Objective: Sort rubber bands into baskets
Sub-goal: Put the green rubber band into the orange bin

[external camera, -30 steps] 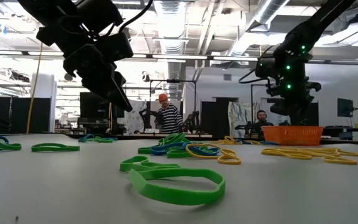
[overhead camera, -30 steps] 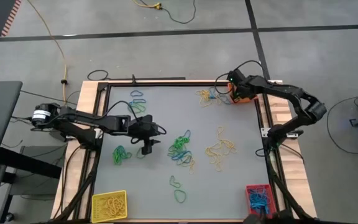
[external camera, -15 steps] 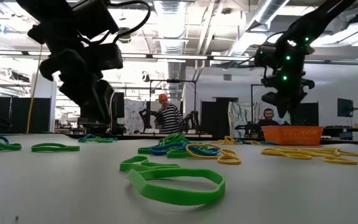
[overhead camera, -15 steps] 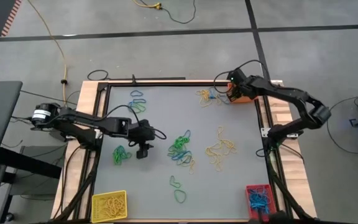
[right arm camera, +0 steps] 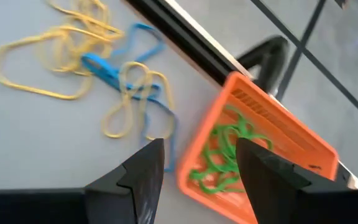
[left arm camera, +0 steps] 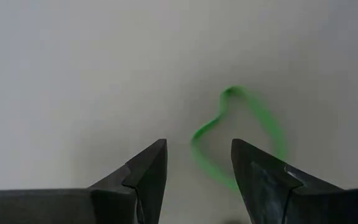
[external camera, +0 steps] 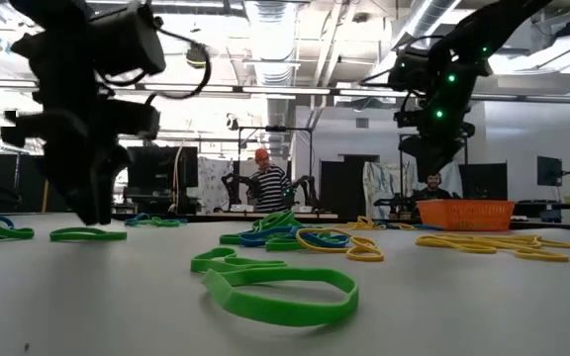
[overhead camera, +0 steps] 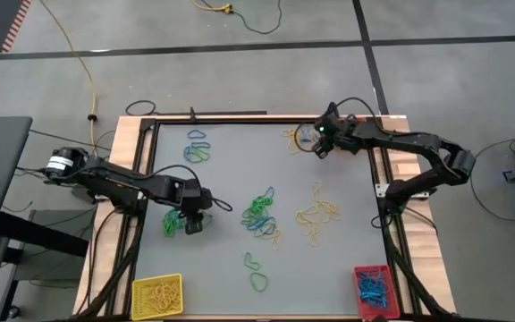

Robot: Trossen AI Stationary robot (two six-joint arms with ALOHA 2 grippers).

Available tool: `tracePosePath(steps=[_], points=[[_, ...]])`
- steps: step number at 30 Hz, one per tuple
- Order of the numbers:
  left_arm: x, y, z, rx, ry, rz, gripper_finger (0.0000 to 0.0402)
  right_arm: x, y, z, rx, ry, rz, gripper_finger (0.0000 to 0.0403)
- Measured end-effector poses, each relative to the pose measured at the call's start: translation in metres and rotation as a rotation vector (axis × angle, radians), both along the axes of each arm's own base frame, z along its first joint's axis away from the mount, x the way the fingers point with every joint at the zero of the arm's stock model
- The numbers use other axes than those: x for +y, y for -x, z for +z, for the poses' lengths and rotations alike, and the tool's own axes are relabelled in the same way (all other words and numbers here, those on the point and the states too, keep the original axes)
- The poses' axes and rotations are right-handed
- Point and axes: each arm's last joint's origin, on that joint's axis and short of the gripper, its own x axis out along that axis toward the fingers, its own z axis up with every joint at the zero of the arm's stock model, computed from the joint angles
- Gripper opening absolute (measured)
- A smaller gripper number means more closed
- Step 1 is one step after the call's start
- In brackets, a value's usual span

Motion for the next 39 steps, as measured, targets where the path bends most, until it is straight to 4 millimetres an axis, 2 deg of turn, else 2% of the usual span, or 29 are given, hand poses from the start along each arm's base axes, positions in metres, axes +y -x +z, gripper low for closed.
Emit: tracePosePath(steps=[8,11,14,15,20,27,34,39], points=[[-0.002,0.004,-0.01,-0.014,0.081,0.001,0.016,0.014,-0.012,0.001,-0.013,0.016,0.067,0.0227],[-0.001,0.005,-0.014,-0.008,0.083,0.001,0.0112,0.017,-0.014,0.001,-0.016,0.018,0.079,0.0227],[-0.001,0.006,-0.015,0.001,0.072,-0.003,0.0032,0.02,-0.015,0.001,-0.016,0.018,0.093,0.0226],[-0.001,0.005,-0.015,0.0,0.066,-0.004,0.0017,0.021,-0.016,0.001,-0.017,0.018,0.097,0.0226],[0.0,0.0,-0.009,-0.015,0.0,-0.036,0.0002,0.03,-0.021,0.001,-0.024,0.014,0.139,0.0226],[0.001,-0.027,0.024,-0.157,-0.141,-0.112,0.0,0.055,-0.038,0.002,-0.134,-0.089,0.308,0.0226],[0.009,-0.055,0.067,-0.347,-0.318,-0.141,0.0,0.088,-0.065,0.012,-0.355,-0.145,0.544,0.0226],[0.018,-0.07,0.089,-0.499,-0.378,-0.148,0.0,0.113,-0.082,0.022,-0.516,-0.146,0.696,0.0226]])
